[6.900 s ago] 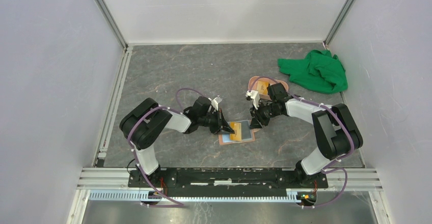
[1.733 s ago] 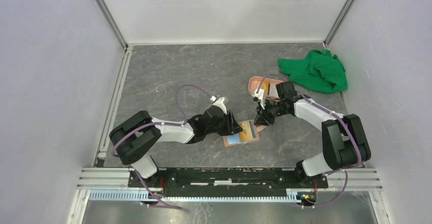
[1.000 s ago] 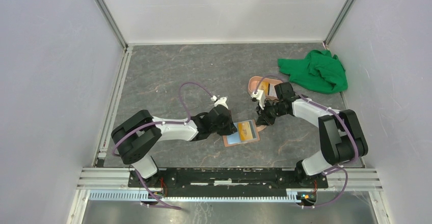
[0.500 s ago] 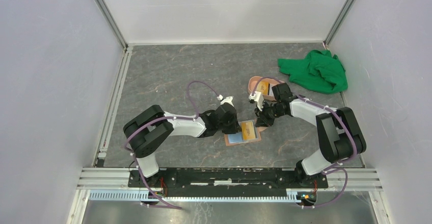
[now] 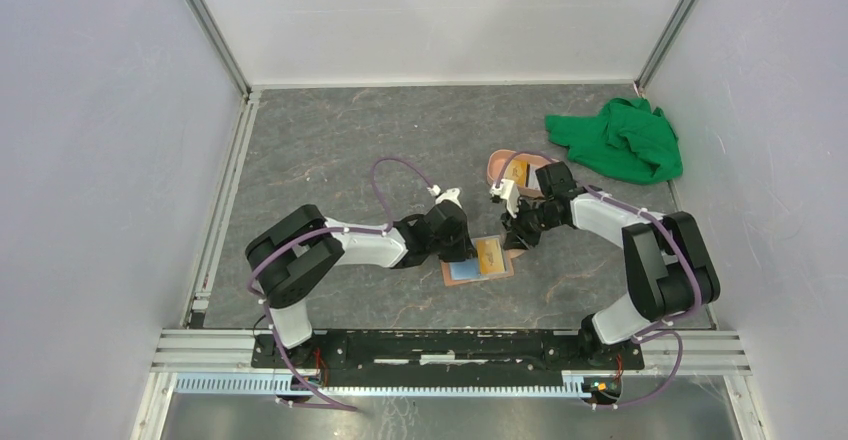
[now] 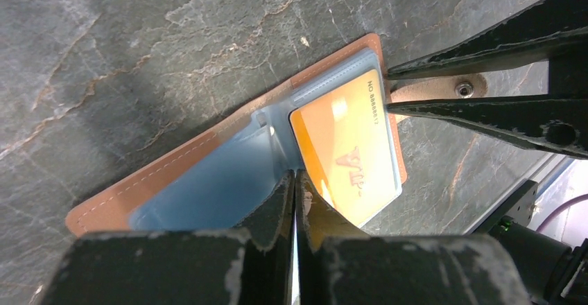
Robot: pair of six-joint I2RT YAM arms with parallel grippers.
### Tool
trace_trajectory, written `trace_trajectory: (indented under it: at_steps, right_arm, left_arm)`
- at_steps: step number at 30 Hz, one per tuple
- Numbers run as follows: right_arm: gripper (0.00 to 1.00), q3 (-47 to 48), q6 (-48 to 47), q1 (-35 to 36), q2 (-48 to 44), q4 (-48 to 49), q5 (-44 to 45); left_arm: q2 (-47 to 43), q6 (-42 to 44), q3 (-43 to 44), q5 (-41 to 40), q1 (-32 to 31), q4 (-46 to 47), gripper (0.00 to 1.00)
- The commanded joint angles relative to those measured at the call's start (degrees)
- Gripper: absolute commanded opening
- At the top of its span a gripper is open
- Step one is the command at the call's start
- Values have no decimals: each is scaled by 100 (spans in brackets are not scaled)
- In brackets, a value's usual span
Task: Put the credit cards into the card holder
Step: Insert the credit card into the card holder, then pick up the credit card from the storage box.
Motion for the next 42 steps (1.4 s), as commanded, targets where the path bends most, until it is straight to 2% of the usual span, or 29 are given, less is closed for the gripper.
trace_trajectory:
  at_steps: [1, 6, 10, 13, 14, 15, 17, 19, 20, 24, 28, 31, 32, 35, 38, 42]
  right_arm:
    - [29, 189, -295, -302, -449, -323, -172]
    - [35, 332, -736, -611, -987, -795, -798]
    - [36, 519, -999, -924, -1162, -1179, -1549]
    - [38, 637, -1186, -1090, -1156, -1369, -1678]
    - [39, 673, -1282, -1127, -1137, -1433, -1684]
    - [40, 720, -1379, -1163, -1121, -1541, -1685]
    - [41, 830, -1724, -1228, -1090, -1805, -1730]
    - [43, 936, -2098, -1289, -1065, -2115, -1813]
    - [44, 984, -2276, -1319, -1072, -2281, -1838]
    - [47, 954, -2511, -1541, -1210, -2387, -1967]
    - [48, 939, -2280, -1781, -1268, -2231, -2127]
    - [51, 754, -1929, -1902, -1465, -1773, -2222]
    - [52, 741, -1881, -1983, -1509, -1706, -2238]
    - [52, 949, -1799, -2217, -1637, -1722, -2445]
    - [53, 1296, -1384, -2339, -1814, -1516, -2603]
    - [55, 1807, -690, -2350, -1781, -1337, -2250]
  left_arm:
    - [-580, 310, -253, -416, -60, 54, 8]
    - [-1403, 895, -638, -430, -56, 9, 10]
    - [-2509, 1511, -1187, -635, -57, 413, 10]
    - [-3287, 2374, -1466, -775, -46, 966, 18]
    - [-3483, 2829, -1505, -810, -48, 1114, 32]
    - [-3638, 3090, -1509, -851, -41, 1192, 39]
    - [-3862, 3485, -1382, -888, -10, 1162, 70]
    - [-3972, 3704, -1264, -781, 8, 1014, 93]
    - [-3981, 3723, -1226, -742, 23, 910, 99]
    - [-3594, 3745, -1059, 36, 223, 837, 100]
    - [-3021, 3612, -550, 982, 381, 650, 98]
    - [-2906, 2688, -585, 1097, 407, 1101, 93]
    - [-2939, 2175, -665, 1144, 423, 1347, 92]
    - [-3211, 1419, -947, 1014, 447, 1741, 92]
    - [-3501, 1135, -903, 965, 567, 1464, 94]
    - [-3788, 1021, -594, 1363, 818, 750, 95]
